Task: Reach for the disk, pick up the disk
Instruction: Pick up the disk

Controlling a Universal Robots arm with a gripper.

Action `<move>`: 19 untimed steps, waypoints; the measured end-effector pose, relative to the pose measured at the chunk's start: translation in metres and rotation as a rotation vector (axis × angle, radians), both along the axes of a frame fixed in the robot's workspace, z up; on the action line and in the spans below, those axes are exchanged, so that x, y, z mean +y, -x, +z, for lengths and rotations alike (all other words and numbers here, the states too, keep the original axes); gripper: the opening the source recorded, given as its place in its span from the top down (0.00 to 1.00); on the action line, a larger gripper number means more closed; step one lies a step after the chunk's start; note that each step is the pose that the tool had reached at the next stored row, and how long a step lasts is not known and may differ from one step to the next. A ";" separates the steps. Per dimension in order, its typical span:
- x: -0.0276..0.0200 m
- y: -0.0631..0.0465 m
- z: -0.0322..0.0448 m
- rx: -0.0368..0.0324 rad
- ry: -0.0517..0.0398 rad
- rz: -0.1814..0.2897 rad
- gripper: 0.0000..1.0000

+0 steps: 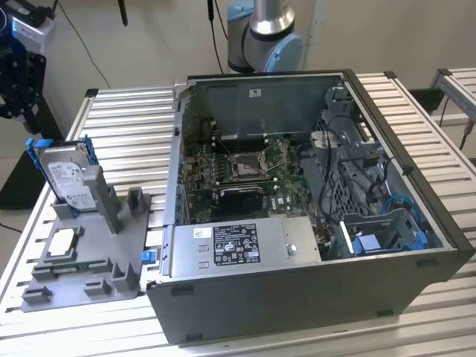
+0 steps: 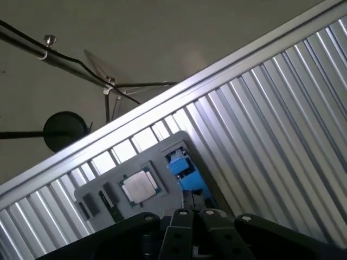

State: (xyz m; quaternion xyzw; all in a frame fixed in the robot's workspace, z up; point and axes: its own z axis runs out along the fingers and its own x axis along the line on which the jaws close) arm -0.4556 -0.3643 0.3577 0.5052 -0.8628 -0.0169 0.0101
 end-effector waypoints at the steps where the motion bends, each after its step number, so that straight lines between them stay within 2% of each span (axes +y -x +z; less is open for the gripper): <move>1: 0.0000 0.000 0.0000 0.0000 0.0000 0.019 1.00; 16: 0.0000 0.000 0.0000 -0.0018 0.0002 0.290 1.00; 19: 0.0000 0.000 -0.0005 -0.0054 0.0007 0.316 1.00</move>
